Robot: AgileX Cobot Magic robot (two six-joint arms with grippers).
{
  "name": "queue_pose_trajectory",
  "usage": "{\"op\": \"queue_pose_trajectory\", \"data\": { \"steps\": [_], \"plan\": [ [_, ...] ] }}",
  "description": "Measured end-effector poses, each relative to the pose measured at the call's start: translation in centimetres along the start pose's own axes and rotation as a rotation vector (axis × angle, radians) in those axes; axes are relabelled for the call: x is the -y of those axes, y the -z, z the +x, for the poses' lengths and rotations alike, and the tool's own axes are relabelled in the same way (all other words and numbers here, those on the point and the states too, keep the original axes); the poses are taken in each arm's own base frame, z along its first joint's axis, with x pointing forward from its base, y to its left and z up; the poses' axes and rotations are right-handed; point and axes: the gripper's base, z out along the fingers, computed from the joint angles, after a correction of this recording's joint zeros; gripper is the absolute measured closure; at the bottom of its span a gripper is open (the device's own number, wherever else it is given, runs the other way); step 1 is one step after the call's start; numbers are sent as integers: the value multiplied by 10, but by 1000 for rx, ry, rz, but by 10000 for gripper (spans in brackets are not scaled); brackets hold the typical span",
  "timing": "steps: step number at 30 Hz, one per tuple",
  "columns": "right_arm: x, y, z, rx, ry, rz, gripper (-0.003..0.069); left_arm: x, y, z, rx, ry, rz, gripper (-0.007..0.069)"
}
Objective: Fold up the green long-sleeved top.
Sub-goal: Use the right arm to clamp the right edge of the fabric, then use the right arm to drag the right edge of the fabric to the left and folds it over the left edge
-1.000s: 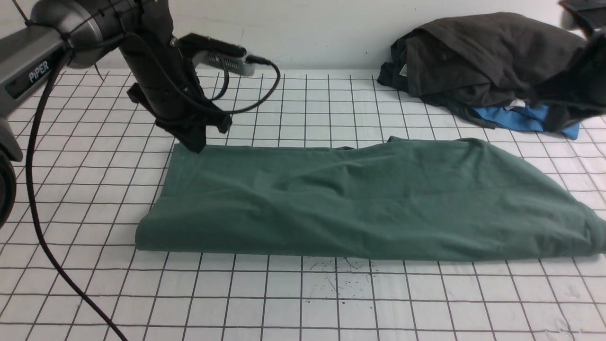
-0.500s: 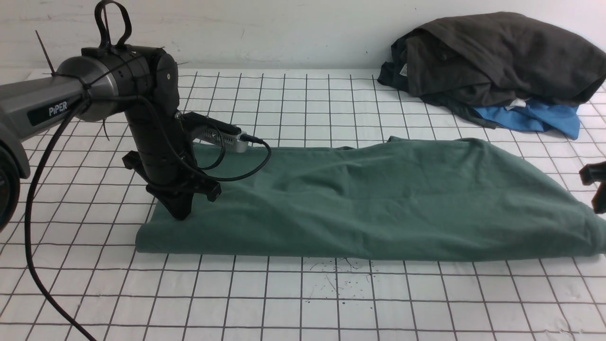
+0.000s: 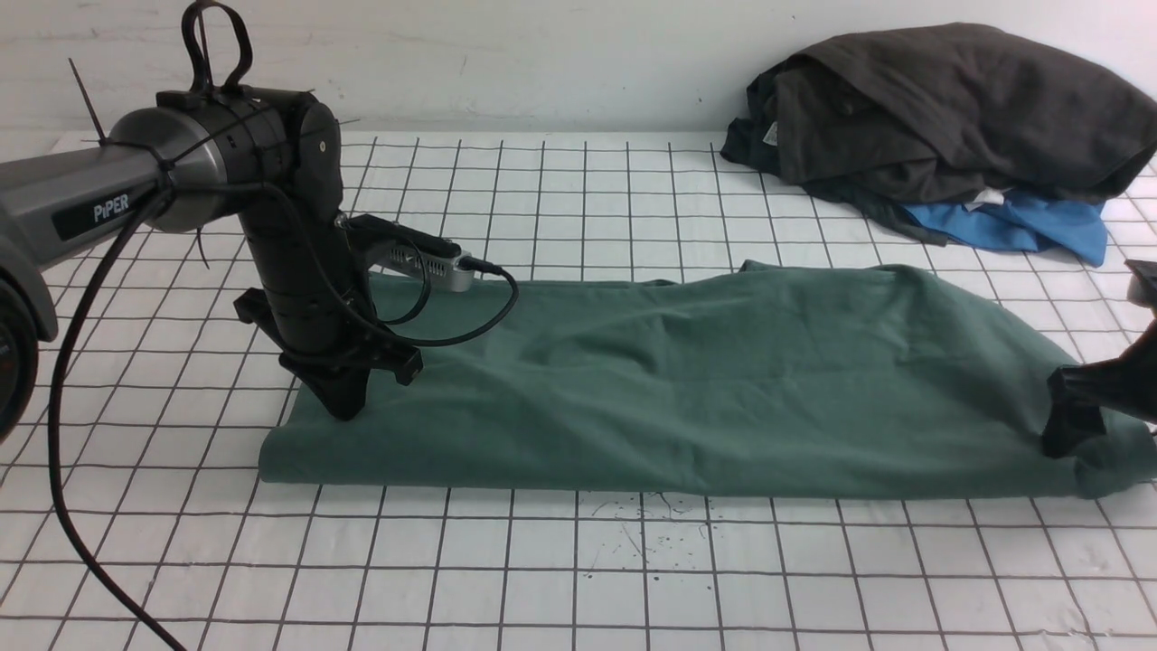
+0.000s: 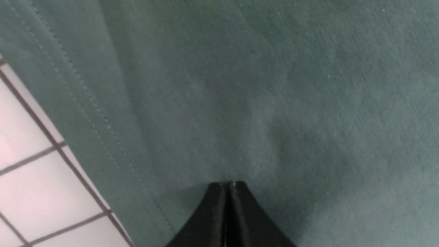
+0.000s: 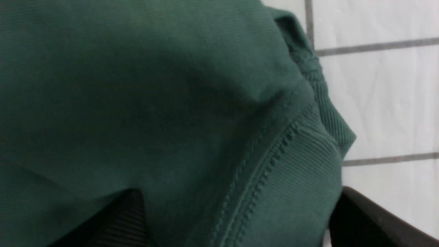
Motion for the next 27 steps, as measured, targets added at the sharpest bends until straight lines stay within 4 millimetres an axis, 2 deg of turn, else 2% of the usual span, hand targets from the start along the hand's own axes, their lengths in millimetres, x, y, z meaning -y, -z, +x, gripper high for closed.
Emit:
{"op": "queue_pose_trajectory", "data": {
  "steps": [5, 6, 7, 10, 11, 12, 14, 19, 21, 23, 25, 27],
  "plan": [
    [-9, 2, -1, 0, 14, 41, 126, 0, 0, 1, -9, 0, 2, 632],
    [-11, 3, -2, 2, 19, 49, 182, 0, 0, 1, -9, 0, 2, 632],
    [-11, 3, -2, 3, 17, 49, 193, 0, 0, 1, -9, 0, 2, 632],
    [-11, 9, -2, 15, 40, 81, 402, 0, 0, 1, -9, 0, 2, 632],
    [-11, 10, -2, 17, 42, 83, 414, 0, 0, 1, -9, 0, 2, 632],
    [-11, 19, -2, 40, 49, 92, 512, 0, 1, 1, -7, 0, 2, 632],
    [-11, 36, -2, 81, 65, 112, 616, 1, 6, 1, 5, -2, -1, 632],
    [-2, 84, 1, 195, 104, 226, 649, 4, 35, 6, 69, -6, -15, 632],
    [5, 111, 5, 257, 81, 283, 648, 6, 58, 11, 120, -10, -27, 632],
    [6, 129, 8, 298, 63, 303, 648, 8, 75, 15, 158, -12, -36, 632],
    [-2, 155, 9, 358, 68, 310, 648, 11, 98, 22, 212, -16, -48, 632],
    [-25, 184, 6, 427, 121, 288, 648, 15, 120, 30, 268, -20, -61, 632]
  ]
}}
